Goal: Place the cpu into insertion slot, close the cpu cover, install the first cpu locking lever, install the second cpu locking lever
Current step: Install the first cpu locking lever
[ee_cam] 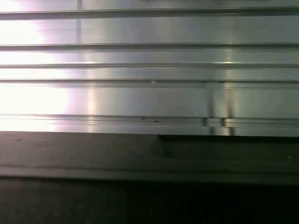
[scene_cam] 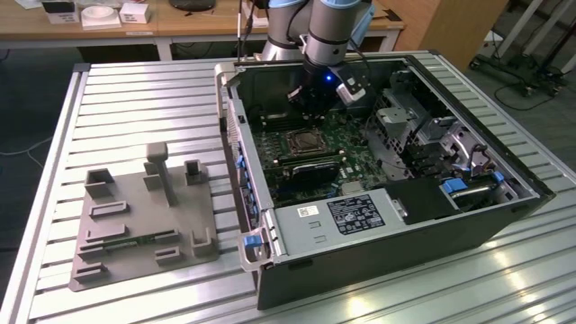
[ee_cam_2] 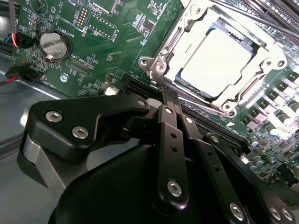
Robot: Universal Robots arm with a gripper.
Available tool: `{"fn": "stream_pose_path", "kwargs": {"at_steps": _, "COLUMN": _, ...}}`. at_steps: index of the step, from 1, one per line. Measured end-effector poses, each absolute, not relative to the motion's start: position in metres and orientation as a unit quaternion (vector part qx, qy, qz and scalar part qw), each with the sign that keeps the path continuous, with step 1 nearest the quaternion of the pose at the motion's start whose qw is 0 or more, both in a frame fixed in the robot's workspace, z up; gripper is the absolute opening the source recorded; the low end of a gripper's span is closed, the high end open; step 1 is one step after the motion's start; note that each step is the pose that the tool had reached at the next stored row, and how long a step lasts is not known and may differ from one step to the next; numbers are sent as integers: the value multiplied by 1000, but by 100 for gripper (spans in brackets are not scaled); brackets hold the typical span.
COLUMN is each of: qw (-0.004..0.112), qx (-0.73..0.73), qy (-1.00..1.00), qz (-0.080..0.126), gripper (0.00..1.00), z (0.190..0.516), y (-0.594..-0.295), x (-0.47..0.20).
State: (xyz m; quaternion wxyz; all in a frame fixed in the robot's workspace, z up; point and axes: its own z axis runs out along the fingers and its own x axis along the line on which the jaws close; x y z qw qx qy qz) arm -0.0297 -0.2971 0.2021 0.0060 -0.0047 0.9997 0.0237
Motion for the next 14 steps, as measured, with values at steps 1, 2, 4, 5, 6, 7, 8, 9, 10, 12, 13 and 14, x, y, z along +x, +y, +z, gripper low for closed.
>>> {"fn": "stream_pose_path", "kwargs": {"at_steps": 1, "qw": 6, "qx": -5, "qy": 1000, "qz": 24, "gripper": 10, "z": 202, "y": -297, "x": -30}}
{"fn": "stream_pose_path", "kwargs": {"at_steps": 2, "qw": 6, "qx": -5, "qy": 1000, "qz": 24, "gripper": 10, "z": 202, "y": -297, "x": -30}}
{"fn": "stream_pose_path", "kwargs": {"at_steps": 4, "qw": 6, "qx": -5, "qy": 1000, "qz": 24, "gripper": 10, "z": 202, "y": -296, "x": -30}}
{"fn": "stream_pose_path", "kwargs": {"at_steps": 5, "qw": 6, "qx": -5, "qy": 1000, "qz": 24, "gripper": 10, "z": 202, "y": -296, "x": -30}}
{"fn": "stream_pose_path", "kwargs": {"at_steps": 6, "qw": 6, "qx": -5, "qy": 1000, "qz": 24, "gripper": 10, "z": 202, "y": -295, "x": -30}}
{"fn": "stream_pose_path", "kwargs": {"at_steps": 7, "qw": 6, "qx": -5, "qy": 1000, "qz": 24, "gripper": 10, "z": 202, "y": -295, "x": -30}}
{"fn": "stream_pose_path", "kwargs": {"at_steps": 8, "qw": 6, "qx": -5, "qy": 1000, "qz": 24, "gripper": 10, "z": 202, "y": -295, "x": -30}}
{"fn": "stream_pose_path", "kwargs": {"at_steps": 9, "qw": 6, "qx": -5, "qy": 1000, "qz": 24, "gripper": 10, "z": 202, "y": -295, "x": -30}}
{"fn": "stream_pose_path", "kwargs": {"at_steps": 10, "qw": 6, "qx": -5, "qy": 1000, "qz": 24, "gripper": 10, "z": 202, "y": -295, "x": -30}}
{"fn": "stream_pose_path", "kwargs": {"at_steps": 12, "qw": 6, "qx": -5, "qy": 1000, "qz": 23, "gripper": 10, "z": 202, "y": -295, "x": -30}}
{"fn": "stream_pose_path", "kwargs": {"at_steps": 13, "qw": 6, "qx": -5, "qy": 1000, "qz": 22, "gripper": 10, "z": 202, "y": -295, "x": -30}}
{"fn": "stream_pose_path", "kwargs": {"at_steps": 14, "qw": 6, "qx": -5, "qy": 1000, "qz": 21, "gripper": 10, "z": 202, "y": -295, "x": -30}}
